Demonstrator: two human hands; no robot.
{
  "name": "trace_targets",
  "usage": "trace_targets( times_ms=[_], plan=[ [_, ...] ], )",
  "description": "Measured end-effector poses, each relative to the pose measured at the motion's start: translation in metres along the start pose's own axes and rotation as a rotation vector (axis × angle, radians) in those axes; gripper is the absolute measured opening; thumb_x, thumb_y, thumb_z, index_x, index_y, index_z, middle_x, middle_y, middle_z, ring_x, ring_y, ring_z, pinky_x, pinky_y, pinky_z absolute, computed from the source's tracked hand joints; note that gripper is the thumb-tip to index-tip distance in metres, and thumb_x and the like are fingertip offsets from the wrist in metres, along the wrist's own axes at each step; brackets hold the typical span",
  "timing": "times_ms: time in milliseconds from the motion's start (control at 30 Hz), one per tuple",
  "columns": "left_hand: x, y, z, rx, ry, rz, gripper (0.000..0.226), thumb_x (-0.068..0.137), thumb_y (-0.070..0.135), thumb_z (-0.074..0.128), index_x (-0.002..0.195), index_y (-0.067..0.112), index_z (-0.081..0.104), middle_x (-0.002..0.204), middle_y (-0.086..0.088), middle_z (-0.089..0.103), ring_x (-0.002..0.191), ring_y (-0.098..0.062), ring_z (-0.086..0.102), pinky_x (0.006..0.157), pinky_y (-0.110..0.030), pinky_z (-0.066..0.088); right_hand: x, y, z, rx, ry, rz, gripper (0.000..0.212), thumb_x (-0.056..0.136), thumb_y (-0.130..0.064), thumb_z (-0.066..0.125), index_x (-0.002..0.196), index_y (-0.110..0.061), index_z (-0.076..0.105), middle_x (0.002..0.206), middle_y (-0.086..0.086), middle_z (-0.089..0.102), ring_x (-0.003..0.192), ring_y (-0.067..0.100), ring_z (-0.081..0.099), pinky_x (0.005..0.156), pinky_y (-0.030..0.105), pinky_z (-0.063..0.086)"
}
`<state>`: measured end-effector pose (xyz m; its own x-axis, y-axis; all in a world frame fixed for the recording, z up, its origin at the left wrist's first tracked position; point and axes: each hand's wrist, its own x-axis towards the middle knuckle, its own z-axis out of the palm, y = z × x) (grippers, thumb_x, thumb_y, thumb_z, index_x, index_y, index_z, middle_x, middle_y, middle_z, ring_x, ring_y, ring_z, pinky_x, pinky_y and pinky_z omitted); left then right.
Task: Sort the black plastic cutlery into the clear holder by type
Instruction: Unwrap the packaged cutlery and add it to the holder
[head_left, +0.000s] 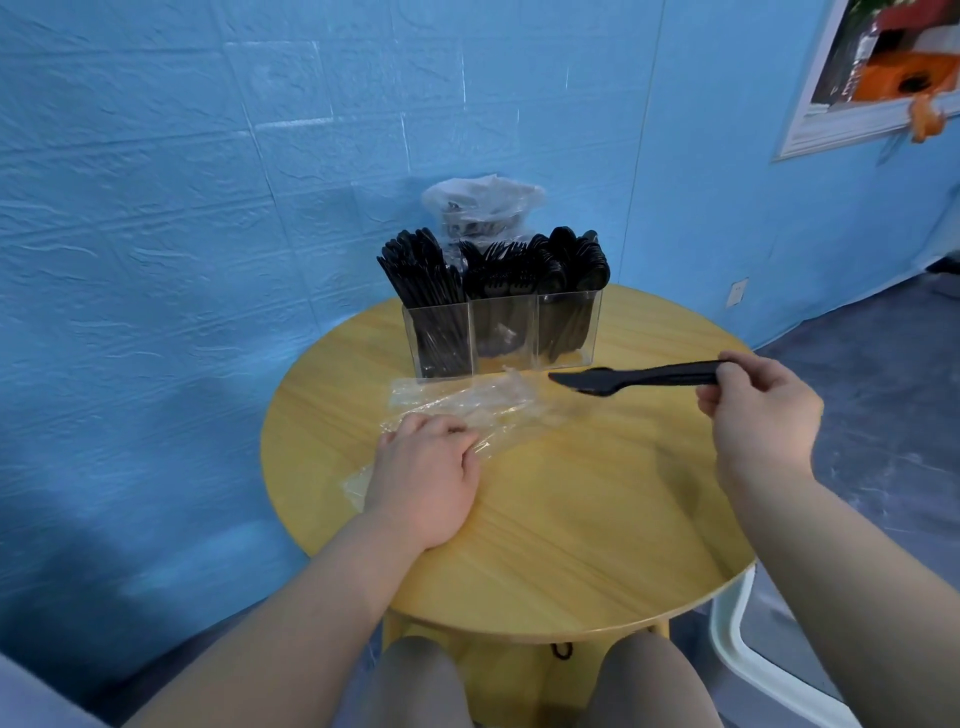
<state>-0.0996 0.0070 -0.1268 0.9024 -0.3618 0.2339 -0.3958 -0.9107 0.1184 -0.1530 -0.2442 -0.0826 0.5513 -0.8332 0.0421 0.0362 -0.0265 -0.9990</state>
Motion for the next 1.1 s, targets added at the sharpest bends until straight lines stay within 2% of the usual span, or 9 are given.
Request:
trace_targets(
  times_ms=[133,267,367,433,567,667,767,867,1100],
  plan=[
    [-0.002,0.003,-0.004,0.048,-0.001,0.014,0.036,0.097,0.04,0.036,0.125,0.037,0.058,0.138,0.018,0.044,0.129,-0.013,0.028,0.104,-0.04,0.028,-0.005,-0.015,-0.006,0.104,-0.039,0.004,0.016,0.09,-0.015,0.053,0.094,-0.022,0.067,0.058,-0.011,0.066,0.065,0.009,0.067,0.078,0.032,0.056],
    [-0.002,0.011,-0.018,-0.019,0.13,0.014,0.039,0.095,0.048,0.042,0.129,0.034,0.055,0.144,0.013,0.039,0.129,-0.015,0.031,0.1,-0.037,0.03,-0.02,-0.025,0.005,0.275,-0.182,0.064,0.014,0.092,-0.004,0.053,0.099,-0.007,0.065,0.08,0.006,0.066,0.066,0.012,0.065,0.077,0.028,0.056],
    [0.009,0.024,-0.046,-0.745,0.13,-0.209,0.038,0.096,0.04,0.05,0.129,0.024,0.057,0.12,0.01,0.06,0.094,-0.002,0.057,0.078,-0.018,0.043,-0.031,-0.026,0.017,0.358,-0.301,0.128,0.011,0.092,-0.001,0.053,0.094,-0.006,0.063,0.087,0.014,0.064,0.07,0.015,0.066,0.072,0.025,0.055],
    [0.016,0.031,-0.063,-1.214,0.045,-0.362,0.034,0.096,0.035,0.054,0.116,0.01,0.063,0.103,-0.003,0.069,0.067,-0.003,0.061,0.061,-0.019,0.045,-0.038,-0.026,0.023,0.405,-0.39,0.173,0.01,0.092,0.001,0.053,0.093,-0.004,0.062,0.087,0.015,0.063,0.071,0.017,0.066,0.068,0.022,0.056],
    [0.021,0.027,-0.083,-1.536,0.047,-0.453,0.023,0.095,0.024,0.058,0.104,0.003,0.06,0.086,-0.008,0.065,0.058,-0.005,0.06,0.054,-0.019,0.047,-0.05,-0.03,0.029,0.451,-0.646,0.285,0.011,0.091,0.006,0.052,0.091,-0.002,0.06,0.081,0.015,0.063,0.07,0.02,0.066,0.066,0.024,0.058],
    [0.023,0.019,-0.093,-1.436,0.074,-0.375,0.012,0.097,0.021,0.055,0.097,0.012,0.062,0.082,-0.001,0.063,0.058,-0.006,0.054,0.054,-0.019,0.044,-0.051,-0.034,0.026,0.192,-0.776,0.224,0.012,0.09,0.002,0.055,0.09,-0.008,0.062,0.09,0.014,0.067,0.083,0.022,0.069,0.08,0.034,0.056],
    [0.022,0.019,-0.098,-1.213,0.073,-0.233,0.011,0.096,0.019,0.053,0.097,0.017,0.064,0.078,0.0,0.063,0.057,-0.004,0.053,0.057,-0.021,0.043,-0.051,-0.047,0.03,-0.175,-0.786,-0.033,0.008,0.09,-0.017,0.061,0.094,-0.021,0.067,0.101,0.0,0.068,0.101,0.018,0.062,0.085,0.034,0.05],
    [0.021,0.025,-0.101,-1.025,0.056,-0.094,0.013,0.095,0.019,0.054,0.1,0.023,0.065,0.069,0.005,0.061,0.059,-0.003,0.055,0.062,-0.025,0.045,-0.056,-0.069,0.044,-0.194,-0.837,-0.216,0.012,0.089,-0.023,0.061,0.098,-0.028,0.067,0.095,-0.006,0.07,0.091,0.01,0.067,0.087,0.035,0.053],
    [0.026,0.032,-0.106,-0.987,0.03,-0.018,0.038,0.099,0.01,0.047,0.134,0.026,0.048,0.095,0.01,0.063,0.072,-0.004,0.058,0.086,-0.029,0.052,-0.057,-0.082,0.068,-0.47,-0.854,-0.586,0.014,0.082,-0.014,0.064,0.091,-0.02,0.073,0.081,-0.007,0.072,0.079,0.011,0.067,0.079,0.038,0.055]
  ],
)
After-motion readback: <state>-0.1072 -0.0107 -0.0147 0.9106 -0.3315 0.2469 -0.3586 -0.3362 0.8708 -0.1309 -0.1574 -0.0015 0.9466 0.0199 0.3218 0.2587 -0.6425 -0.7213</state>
